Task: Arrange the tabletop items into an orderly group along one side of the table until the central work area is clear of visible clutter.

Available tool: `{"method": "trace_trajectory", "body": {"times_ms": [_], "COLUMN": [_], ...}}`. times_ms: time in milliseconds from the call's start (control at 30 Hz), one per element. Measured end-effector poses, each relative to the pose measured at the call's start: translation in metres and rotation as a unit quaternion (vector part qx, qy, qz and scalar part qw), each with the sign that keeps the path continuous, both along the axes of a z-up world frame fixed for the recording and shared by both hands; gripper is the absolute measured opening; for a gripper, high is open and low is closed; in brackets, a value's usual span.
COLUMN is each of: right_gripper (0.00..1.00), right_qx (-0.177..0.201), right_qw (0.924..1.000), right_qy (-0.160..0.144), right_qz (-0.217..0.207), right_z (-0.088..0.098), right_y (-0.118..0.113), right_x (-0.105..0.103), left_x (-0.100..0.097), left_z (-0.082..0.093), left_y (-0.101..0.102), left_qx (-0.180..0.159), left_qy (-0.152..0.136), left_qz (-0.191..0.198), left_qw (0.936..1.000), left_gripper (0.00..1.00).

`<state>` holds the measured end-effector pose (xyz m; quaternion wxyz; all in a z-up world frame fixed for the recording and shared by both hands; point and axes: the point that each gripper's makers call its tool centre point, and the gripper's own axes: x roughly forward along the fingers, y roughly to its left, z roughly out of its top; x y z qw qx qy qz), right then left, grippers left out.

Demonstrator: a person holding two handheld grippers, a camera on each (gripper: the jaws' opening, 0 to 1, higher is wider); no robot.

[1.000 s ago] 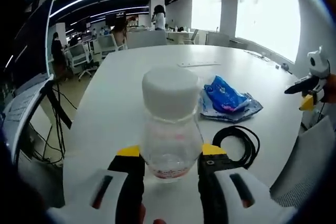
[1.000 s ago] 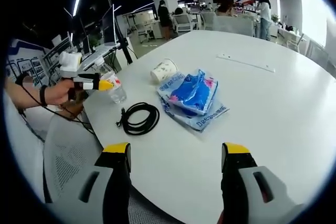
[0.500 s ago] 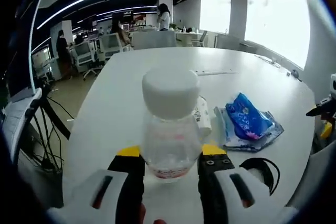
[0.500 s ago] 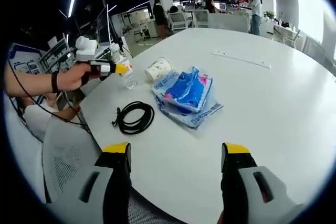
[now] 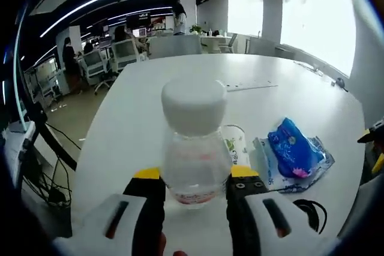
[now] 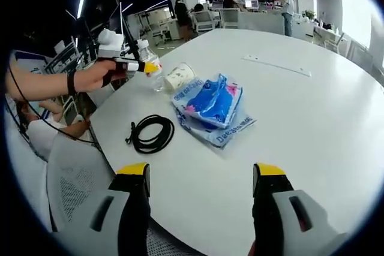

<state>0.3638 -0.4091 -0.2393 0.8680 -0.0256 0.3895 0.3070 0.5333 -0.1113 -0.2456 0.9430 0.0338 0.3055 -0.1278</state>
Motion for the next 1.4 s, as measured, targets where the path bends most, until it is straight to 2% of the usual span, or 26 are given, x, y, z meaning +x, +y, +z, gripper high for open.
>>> {"method": "trace_trajectory", "body": {"times_ms": [133, 533, 633, 867, 1067, 1267, 1400], "right_gripper": [0.69, 0.70, 0.70, 0.70, 0.70, 0.70, 0.70], "right_qx": [0.000, 0.006, 0.006, 0.008, 0.009, 0.013, 0.019], "right_qw": [1.0000, 0.9999, 0.9999, 0.9999, 0.9999, 0.9999, 0.9997], "right_qy": [0.003, 0.003, 0.002, -0.001, -0.004, -0.009, -0.013], "right_qz": [0.007, 0.010, 0.010, 0.006, 0.004, 0.004, 0.002], "right_z": [-0.002, 0.002, 0.004, 0.007, 0.009, 0.009, 0.011], "right_y": [0.004, 0.007, 0.006, 0.002, 0.001, 0.002, 0.004], "right_x": [-0.001, -0.002, -0.001, -0.001, -0.001, 0.001, 0.003], "left_x": [0.000, -0.003, -0.003, -0.002, -0.002, -0.011, -0.024], "left_z": [0.000, 0.003, 0.003, 0.008, 0.018, 0.029, 0.034], "left_y": [-0.002, -0.006, -0.007, -0.009, -0.010, -0.007, -0.003], "left_qx": [-0.014, -0.018, -0.033, -0.061, -0.061, -0.058, -0.056], "left_qy": [0.000, 0.009, 0.013, 0.012, 0.002, -0.008, -0.013], "left_qz": [0.009, 0.036, 0.040, 0.042, 0.033, 0.029, 0.029], "left_qw": [0.9999, 0.9992, 0.9986, 0.9972, 0.9976, 0.9979, 0.9979], "left_gripper": [0.39, 0.39, 0.40, 0.41, 0.44, 0.44, 0.44]}}
